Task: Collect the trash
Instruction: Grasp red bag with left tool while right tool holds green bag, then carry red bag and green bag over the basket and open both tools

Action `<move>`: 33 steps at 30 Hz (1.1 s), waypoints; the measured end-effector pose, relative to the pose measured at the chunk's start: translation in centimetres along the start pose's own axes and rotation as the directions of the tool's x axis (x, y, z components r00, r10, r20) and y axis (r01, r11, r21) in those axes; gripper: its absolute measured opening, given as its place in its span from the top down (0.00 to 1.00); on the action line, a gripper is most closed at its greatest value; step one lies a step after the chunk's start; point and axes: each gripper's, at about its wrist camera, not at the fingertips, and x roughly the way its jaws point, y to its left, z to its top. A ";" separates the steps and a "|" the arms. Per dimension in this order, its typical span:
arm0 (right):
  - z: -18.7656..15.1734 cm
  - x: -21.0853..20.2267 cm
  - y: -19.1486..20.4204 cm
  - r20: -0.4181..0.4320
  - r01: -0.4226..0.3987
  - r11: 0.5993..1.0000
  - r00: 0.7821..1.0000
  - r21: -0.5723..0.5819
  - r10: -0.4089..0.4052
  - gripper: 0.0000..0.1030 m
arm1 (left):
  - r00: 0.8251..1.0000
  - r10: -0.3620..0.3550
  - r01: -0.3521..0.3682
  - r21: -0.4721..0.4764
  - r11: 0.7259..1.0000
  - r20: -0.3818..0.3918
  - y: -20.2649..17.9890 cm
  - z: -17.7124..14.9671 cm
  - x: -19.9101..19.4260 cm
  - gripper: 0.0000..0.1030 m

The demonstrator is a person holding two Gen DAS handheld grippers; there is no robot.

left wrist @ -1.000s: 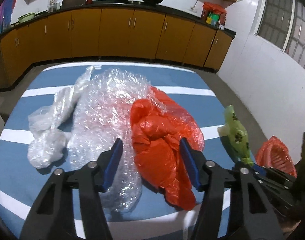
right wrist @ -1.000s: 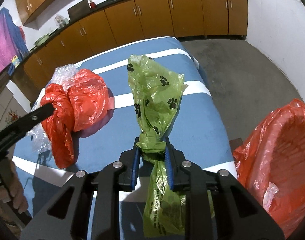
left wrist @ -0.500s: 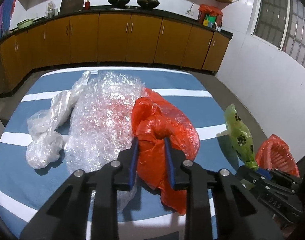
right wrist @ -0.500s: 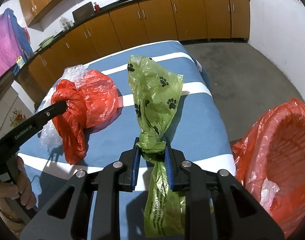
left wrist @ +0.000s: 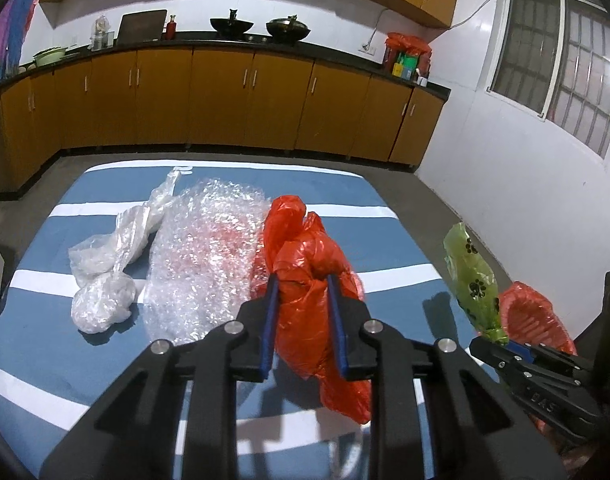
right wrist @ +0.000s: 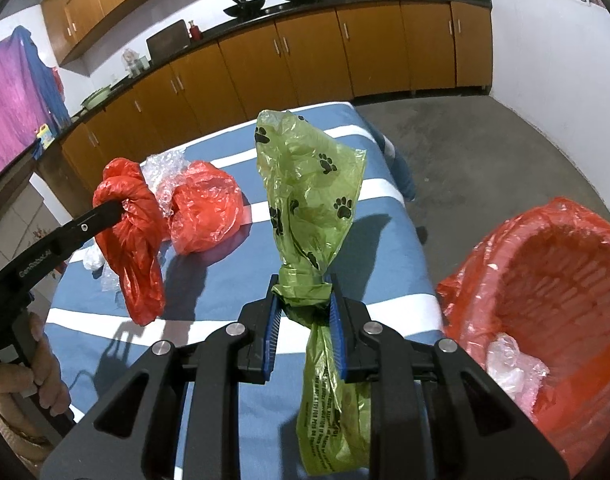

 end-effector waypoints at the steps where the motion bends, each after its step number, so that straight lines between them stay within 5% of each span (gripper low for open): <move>1: 0.0 -0.3 -0.1 0.005 0.002 1.000 1.000 0.001 -0.002 0.78 | 1.000 -0.005 0.005 0.003 1.000 0.002 -0.3 0.0 -0.3 0.77; 16: -1.0 -6.4 -3.7 0.120 0.148 0.989 0.982 -0.011 -0.146 0.78 | 0.992 -0.124 0.123 0.083 0.989 0.002 -6.6 -0.6 -3.2 0.77; 26: -3.3 -11.3 -8.4 0.179 0.328 0.944 0.928 0.030 -0.327 0.78 | 0.973 -0.228 0.229 0.131 0.965 -0.023 -12.1 -1.7 -3.9 0.77; 33: -5.0 -14.2 -11.9 0.173 0.357 0.927 0.912 0.113 -0.372 0.78 | 0.947 -0.317 0.322 0.173 0.931 -0.054 -16.6 -2.8 -4.0 0.77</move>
